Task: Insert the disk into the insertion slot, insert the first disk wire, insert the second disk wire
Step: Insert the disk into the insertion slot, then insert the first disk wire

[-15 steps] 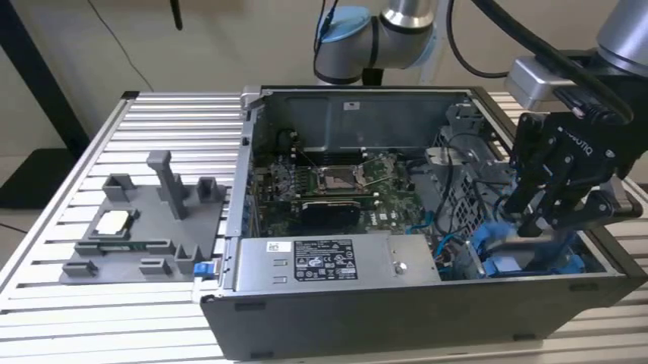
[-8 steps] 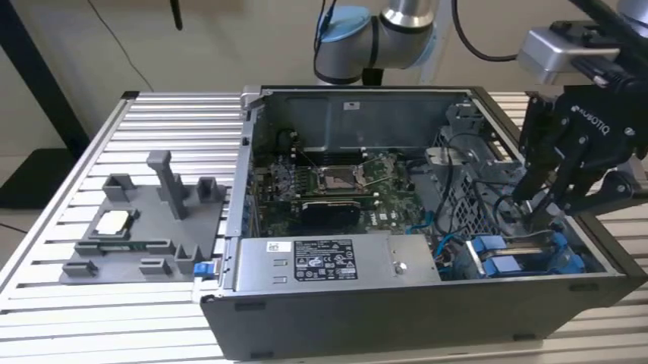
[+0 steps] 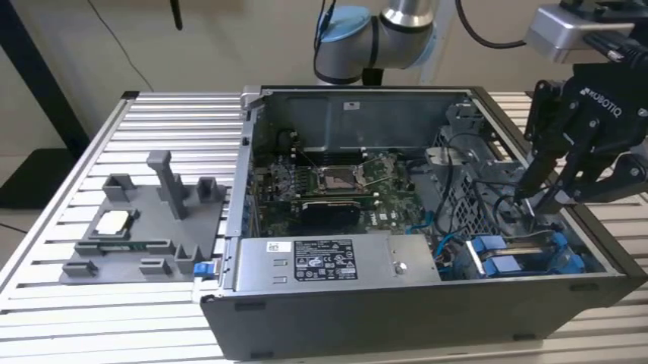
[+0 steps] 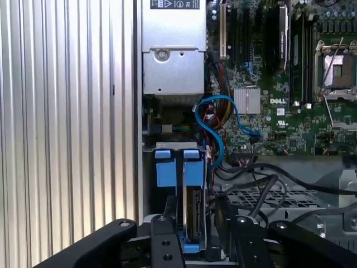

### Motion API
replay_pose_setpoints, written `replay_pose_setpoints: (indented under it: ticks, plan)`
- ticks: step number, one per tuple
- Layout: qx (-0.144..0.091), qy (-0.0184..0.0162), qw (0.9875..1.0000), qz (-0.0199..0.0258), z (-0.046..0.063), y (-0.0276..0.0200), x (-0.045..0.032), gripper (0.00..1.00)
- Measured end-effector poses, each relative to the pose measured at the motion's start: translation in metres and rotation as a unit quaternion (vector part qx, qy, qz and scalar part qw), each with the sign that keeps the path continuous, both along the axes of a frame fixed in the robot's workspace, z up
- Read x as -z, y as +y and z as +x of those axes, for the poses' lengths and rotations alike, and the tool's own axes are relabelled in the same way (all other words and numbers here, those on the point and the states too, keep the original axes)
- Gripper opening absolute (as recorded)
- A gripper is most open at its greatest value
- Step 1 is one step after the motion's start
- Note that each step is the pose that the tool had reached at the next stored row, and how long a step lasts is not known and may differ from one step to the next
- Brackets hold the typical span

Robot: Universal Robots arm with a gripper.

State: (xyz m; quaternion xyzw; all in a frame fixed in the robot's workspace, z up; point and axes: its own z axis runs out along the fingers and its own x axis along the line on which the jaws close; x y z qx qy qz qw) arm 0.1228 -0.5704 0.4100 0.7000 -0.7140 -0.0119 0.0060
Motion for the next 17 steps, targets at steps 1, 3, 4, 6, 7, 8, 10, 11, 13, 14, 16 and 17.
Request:
replay_pose_setpoints:
  ticks: [1,3,4,6,7,8,10,11,13,14,16,17]
  plan:
    - [-0.001,-0.0045,1.0,-0.0001,0.0,0.0009,0.0003,0.41]
    - [-0.004,-0.0137,0.9999,-0.0001,0.0,0.0026,0.0014,0.41]
    - [-0.006,-0.0171,0.9998,-0.0001,0.0,0.0038,0.0021,0.41]
    - [-0.008,-0.0187,0.9998,-0.0002,0.0,0.0101,0.0034,0.41]
    - [-0.009,-0.0192,0.9998,-0.0003,0.0,0.013,0.0046,0.41]
    - [-0.011,-0.0204,0.9997,-0.0002,0.0,0.0158,0.0062,0.41]
    - [-0.015,-0.0232,0.9996,-0.0002,0.0,0.02,0.0093,0.41]
    - [-0.017,-0.0245,0.9995,-0.0001,0.0,0.0209,0.0104,0.41]
    - [-0.024,-0.0265,0.9994,0.0001,0.0,0.0217,0.0121,0.41]
    - [-0.027,-0.0272,0.9993,0.0001,0.0,0.0217,0.0126,0.41]
    - [-0.032,-0.029,0.9991,0.0001,0.0,0.0217,0.0135,0.41]
    - [-0.032,-0.0292,0.9991,0.0001,0.0,0.0217,0.0139,0.41]
